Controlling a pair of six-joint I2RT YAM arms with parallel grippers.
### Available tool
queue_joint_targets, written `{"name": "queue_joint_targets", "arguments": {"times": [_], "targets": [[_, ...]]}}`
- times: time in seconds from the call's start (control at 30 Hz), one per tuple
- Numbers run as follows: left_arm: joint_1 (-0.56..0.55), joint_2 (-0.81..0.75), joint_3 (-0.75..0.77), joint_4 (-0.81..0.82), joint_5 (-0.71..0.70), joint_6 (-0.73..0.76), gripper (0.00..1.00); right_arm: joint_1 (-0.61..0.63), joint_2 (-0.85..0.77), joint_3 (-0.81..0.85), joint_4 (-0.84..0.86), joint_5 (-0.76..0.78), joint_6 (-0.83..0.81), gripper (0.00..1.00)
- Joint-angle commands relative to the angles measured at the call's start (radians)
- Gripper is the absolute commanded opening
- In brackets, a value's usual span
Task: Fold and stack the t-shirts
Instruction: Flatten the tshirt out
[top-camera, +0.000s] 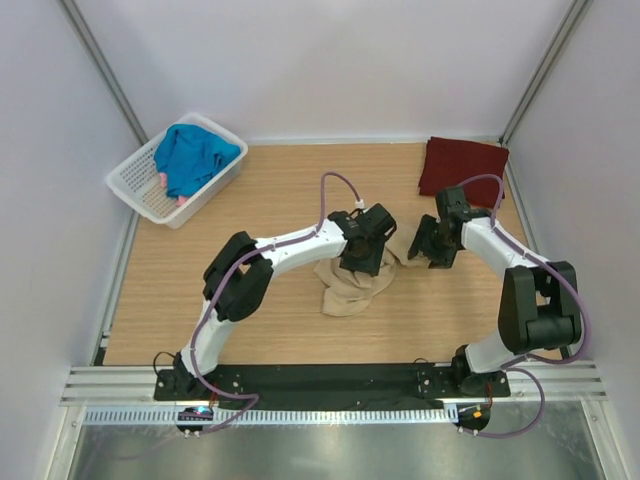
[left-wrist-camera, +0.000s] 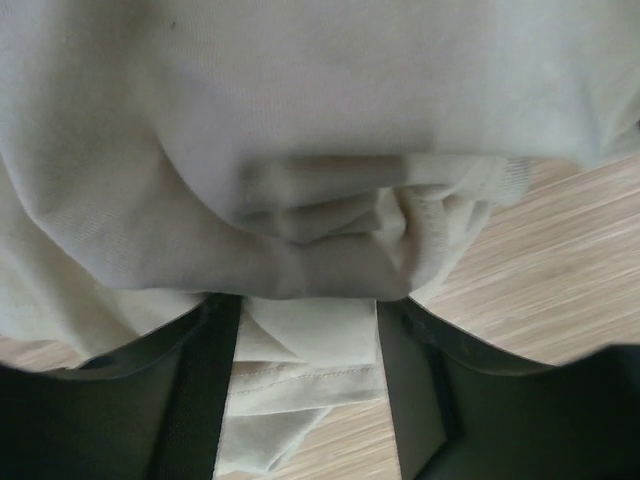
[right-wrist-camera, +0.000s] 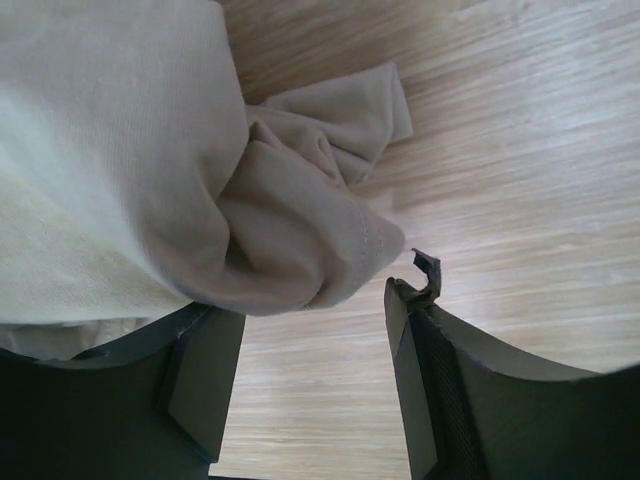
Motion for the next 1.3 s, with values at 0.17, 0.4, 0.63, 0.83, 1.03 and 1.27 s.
{"name": "queue_joint_targets", "arguments": {"times": [0.17,0.4,0.63,0.83,1.03,1.27], "targets": [[0.057,-0.05,-0.035,-0.015,0.034,0.053,0.17,-0.005,0.023,0.061,0.082,-0.036,-0.025,0.37],[0.066,-0.196,-0.029,-0.07,-0.083,0.09,0.0,-0.003,-0.069,0.11,0.0,-0.018,-0.056,0.01],[0.065,-0.56,-0.075,-0.107,-0.239,0.11,0.0,-0.003,-0.302,0.291,-0.165,0.044,-0.034,0.01],[0.065,-0.872,-0.06,-0.162,-0.425,0.119,0.0,-0.002,-0.405,0.502,-0.263,0.024,-0.013,0.01],[0.066,-1.069,0.015,-0.161,-0.499,0.172,0.0,-0.003,-0.423,0.725,-0.297,-0.068,0.004,0.01],[0.066,-1.212,0.135,-0.161,-0.545,0.232,0.0,0.0,-0.417,0.833,-0.196,-0.395,0.139,0.01]]}}
